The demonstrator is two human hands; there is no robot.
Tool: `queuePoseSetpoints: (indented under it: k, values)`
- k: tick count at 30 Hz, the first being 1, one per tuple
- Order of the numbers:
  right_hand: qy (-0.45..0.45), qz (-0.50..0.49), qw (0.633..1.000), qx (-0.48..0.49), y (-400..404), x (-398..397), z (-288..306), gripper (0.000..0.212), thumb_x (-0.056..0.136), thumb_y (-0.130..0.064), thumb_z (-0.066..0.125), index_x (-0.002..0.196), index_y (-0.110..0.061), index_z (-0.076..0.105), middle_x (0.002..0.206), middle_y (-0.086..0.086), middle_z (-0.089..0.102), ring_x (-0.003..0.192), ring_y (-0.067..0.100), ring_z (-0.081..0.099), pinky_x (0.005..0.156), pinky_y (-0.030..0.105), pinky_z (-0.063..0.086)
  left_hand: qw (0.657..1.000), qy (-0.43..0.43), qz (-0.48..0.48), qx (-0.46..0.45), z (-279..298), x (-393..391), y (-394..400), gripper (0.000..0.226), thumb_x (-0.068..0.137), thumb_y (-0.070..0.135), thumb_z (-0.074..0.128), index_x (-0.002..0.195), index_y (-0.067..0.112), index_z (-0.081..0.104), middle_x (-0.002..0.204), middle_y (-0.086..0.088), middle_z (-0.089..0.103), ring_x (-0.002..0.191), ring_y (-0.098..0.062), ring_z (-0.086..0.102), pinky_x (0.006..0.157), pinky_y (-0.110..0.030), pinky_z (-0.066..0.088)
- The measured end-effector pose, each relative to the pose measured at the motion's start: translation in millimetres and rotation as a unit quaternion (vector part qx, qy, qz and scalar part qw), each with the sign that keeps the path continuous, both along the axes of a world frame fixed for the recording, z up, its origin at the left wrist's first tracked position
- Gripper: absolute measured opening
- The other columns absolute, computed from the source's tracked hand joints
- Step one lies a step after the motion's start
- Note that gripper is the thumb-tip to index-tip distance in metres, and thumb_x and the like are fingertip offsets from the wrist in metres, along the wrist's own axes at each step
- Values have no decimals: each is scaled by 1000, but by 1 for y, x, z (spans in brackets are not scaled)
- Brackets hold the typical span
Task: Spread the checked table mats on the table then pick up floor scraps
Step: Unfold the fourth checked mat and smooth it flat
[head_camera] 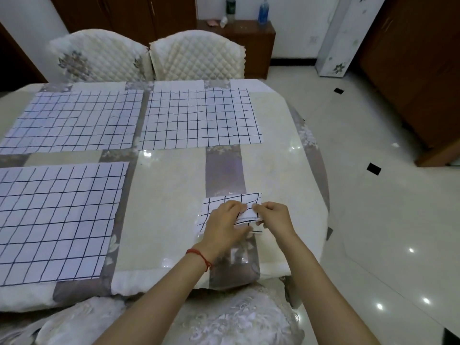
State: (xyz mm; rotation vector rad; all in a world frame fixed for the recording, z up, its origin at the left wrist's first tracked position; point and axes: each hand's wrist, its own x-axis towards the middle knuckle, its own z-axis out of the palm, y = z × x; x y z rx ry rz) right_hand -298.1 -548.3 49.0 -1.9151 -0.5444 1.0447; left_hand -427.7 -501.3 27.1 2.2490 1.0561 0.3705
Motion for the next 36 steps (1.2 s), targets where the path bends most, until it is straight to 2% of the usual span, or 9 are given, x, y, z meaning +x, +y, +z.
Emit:
queuePoseSetpoints:
  k: [4, 8, 13, 19, 22, 29, 31, 33, 36]
  values:
    - [3, 20, 999, 40, -7, -2, 14, 30, 87, -23, 58, 59, -12, 59, 60, 4, 59, 54, 15, 54, 52, 20, 40, 994, -65, 79, 31, 6, -4, 2, 28, 80, 3, 59, 104, 14, 69, 104, -3, 70, 96, -21, 63, 81, -25, 45]
    - [-57, -41, 995, 68, -19, 3, 15, 15, 89, -28, 56, 91, -16, 65, 89, -2, 66, 86, 15, 60, 76, 23, 40, 990, -85, 111, 6, 37, -12, 19, 22, 88, 20, 58, 75, 5, 67, 58, -8, 58, 58, -23, 54, 56, -28, 37]
    - [-59, 5, 997, 46, -26, 13, 5, 61, 83, -21, 66, 136, -19, 36, 119, -8, 40, 113, 8, 39, 97, 29, 35, 981, -148, 107, -64, 96, -34, 41, 29, 85, 22, 62, 56, 22, 58, 50, -4, 50, 47, -3, 40, 51, -18, 32]
    - [30, 13, 993, 110, -15, 8, 19, 6, 79, -8, 69, 78, -11, 64, 75, -2, 63, 74, 8, 58, 71, 18, 48, 952, -233, 153, -130, 137, -53, 52, 28, 84, 19, 63, 72, -7, 61, 62, -8, 55, 57, -12, 53, 53, -21, 43]
    - [82, -3, 987, 136, -5, 4, 27, 6, 82, -10, 65, 78, -6, 62, 75, 5, 59, 75, 15, 56, 80, 26, 48, 929, -276, 196, -151, 138, -62, 53, 16, 85, 18, 62, 76, 6, 67, 61, 6, 67, 56, -1, 61, 50, -13, 49]
    - [60, 0, 983, 172, 11, 5, 50, 13, 85, -17, 62, 78, -8, 56, 73, 13, 46, 69, 22, 44, 66, 34, 45, 895, -268, 329, -135, 111, -83, 62, 16, 86, 18, 60, 71, 18, 61, 71, 2, 59, 72, -17, 56, 64, -25, 45]
    - [59, 2, 983, 172, 14, 5, 58, 18, 83, -16, 64, 71, -9, 53, 63, 8, 43, 56, 14, 42, 57, 24, 42, 905, -213, 351, -107, 103, -85, 61, 7, 86, 16, 60, 93, 14, 61, 84, 1, 58, 85, -20, 55, 70, -28, 45]
    - [54, 10, 984, 169, 17, 4, 67, 21, 82, -16, 66, 67, -11, 53, 52, -2, 39, 41, 6, 36, 45, 15, 38, 913, -184, 355, -81, 95, -80, 56, 39, 85, 18, 63, 122, 13, 50, 110, -1, 54, 104, -19, 53, 86, -33, 46]
    - [58, 33, 984, 164, 20, -3, 74, 22, 82, -16, 67, 63, -12, 57, 51, -2, 48, 41, 6, 44, 47, 14, 45, 940, -175, 286, -60, 91, -59, 36, 44, 83, 19, 65, 124, 12, 51, 121, -4, 53, 109, -19, 52, 88, -27, 41]
